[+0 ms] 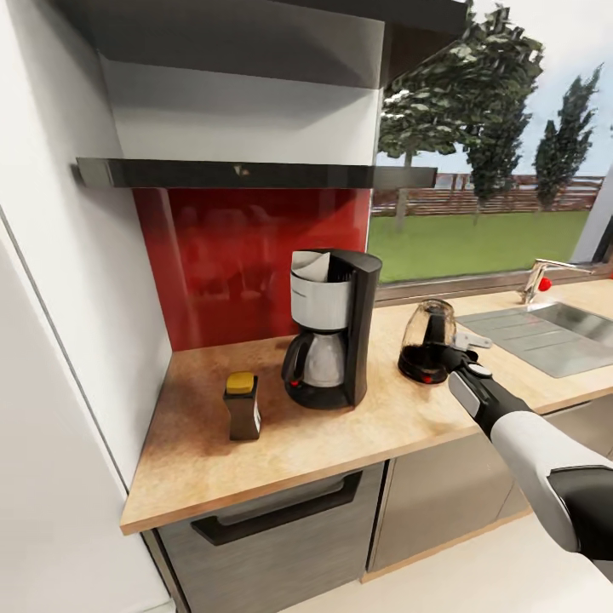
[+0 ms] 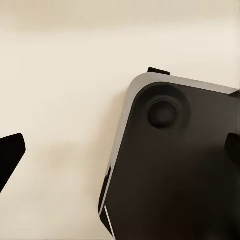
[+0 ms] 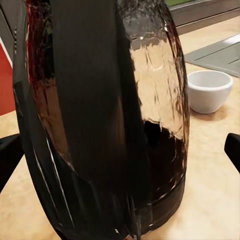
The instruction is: Set up a coffee station on the kitchen countertop: keep the coffee maker on the countertop, move the bottle of coffee from the kitchen shelf to the counter next to the coffee maker, place a paper coffee filter on top of the coffee maker, put the saucer next to the coffee maker with the coffee cup on the saucer, and place the electric kettle next to the coffee maker.
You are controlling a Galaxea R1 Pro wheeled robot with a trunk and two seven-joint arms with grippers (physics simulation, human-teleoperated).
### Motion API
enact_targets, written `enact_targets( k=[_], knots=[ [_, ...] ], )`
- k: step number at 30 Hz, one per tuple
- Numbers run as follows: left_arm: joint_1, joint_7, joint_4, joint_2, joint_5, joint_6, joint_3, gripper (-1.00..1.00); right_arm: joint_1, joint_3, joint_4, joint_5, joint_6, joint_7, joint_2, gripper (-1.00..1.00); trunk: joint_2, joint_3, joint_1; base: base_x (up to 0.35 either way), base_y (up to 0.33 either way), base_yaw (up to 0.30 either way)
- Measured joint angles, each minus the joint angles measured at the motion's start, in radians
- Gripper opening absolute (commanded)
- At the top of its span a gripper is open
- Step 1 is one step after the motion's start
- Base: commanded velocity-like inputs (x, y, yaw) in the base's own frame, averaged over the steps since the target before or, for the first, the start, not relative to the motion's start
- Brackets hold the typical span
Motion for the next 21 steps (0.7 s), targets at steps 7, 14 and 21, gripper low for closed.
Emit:
enact_targets(
  k=[7, 14, 21],
  knots=[
    [0.000, 0.000, 0.000, 0.000, 0.000, 0.000, 0.000, 1.00, 0.000, 0.000, -0.001, 0.000, -0.001, 0.000, 0.000, 1.00, 0.000, 0.000, 0.000, 0.005, 0.004, 0.000],
    [0.000, -0.001, 0.000, 0.000, 0.000, 0.000, 0.000, 1.00, 0.000, 0.000, -0.001, 0.000, 0.000, 0.000, 0.000, -1.00, 0.000, 0.000, 0.000, 0.010, 0.008, 0.000],
    [0.000, -0.001, 0.000, 0.000, 0.000, 0.000, 0.000, 1.00, 0.000, 0.000, 0.000, 0.001, 0.001, -0.001, 0.000, -1.00, 0.000, 0.000, 0.000, 0.000, 0.000, 0.000]
  ],
)
